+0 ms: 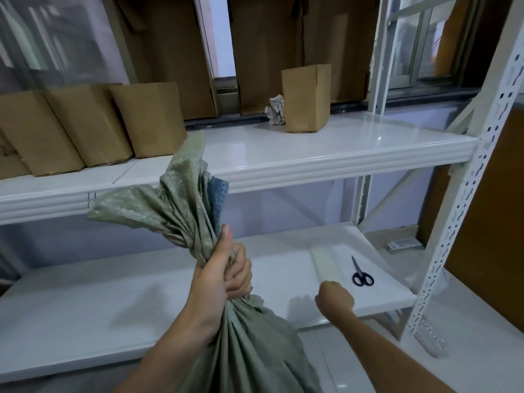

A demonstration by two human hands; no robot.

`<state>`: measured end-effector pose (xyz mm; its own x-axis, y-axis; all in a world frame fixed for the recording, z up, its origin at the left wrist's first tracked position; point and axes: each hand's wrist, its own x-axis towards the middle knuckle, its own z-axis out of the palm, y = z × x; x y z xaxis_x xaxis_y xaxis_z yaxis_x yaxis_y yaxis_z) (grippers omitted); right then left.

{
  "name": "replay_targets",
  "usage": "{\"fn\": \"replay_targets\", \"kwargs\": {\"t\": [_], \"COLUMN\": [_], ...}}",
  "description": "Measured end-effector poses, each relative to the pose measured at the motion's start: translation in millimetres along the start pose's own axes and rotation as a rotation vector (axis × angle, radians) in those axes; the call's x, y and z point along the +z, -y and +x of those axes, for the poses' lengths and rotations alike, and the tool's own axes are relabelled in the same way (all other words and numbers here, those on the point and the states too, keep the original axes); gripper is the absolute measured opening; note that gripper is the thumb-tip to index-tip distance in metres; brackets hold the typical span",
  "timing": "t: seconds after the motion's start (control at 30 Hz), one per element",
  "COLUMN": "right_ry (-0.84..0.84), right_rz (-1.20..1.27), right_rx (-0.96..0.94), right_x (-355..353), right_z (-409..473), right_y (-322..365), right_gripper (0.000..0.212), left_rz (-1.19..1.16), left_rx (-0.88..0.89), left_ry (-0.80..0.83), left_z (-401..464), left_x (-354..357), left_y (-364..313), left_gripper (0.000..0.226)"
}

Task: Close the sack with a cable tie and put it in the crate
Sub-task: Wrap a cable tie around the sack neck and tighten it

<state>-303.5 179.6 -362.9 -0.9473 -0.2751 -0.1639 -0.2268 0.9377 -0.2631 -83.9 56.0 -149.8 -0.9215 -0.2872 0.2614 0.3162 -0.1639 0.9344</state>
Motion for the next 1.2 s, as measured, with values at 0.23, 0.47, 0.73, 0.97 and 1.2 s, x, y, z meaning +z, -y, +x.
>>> {"fn": "replay_targets", "kwargs": {"t": [0.23,0.47,0.73,0.97,1.2], "right_ry": [-0.090,-0.083,-0.081,-0.076,-0.063], "right_rz": [-0.142,-0.171,-0.170,-0.200,-0.257], "right_rx": [0.001,0.025,0.025,0.042,-0.003], "right_x": [53,73,78,82,87], "right_z": [41,51,55,63,63], "right_y": [3,8,7,7,9], "right_gripper": [0.019,0.020,0.026,0.026,0.029], "left_rz": [0.033,-0.009,0.012,-0.007,-0.006], "left_rx": [-0.018,-0.044,-0.058,-0.063,-0.069], "left_ry": [0.020,0.046,0.060,0.087,0.093], "left_z": [14,21,22,23,24], "left_x": [-2,-2,2,2,0], "left_y": [8,13,16,19,23], "left_gripper": [0.055,0.054,0.056,0.057,0.058]}}
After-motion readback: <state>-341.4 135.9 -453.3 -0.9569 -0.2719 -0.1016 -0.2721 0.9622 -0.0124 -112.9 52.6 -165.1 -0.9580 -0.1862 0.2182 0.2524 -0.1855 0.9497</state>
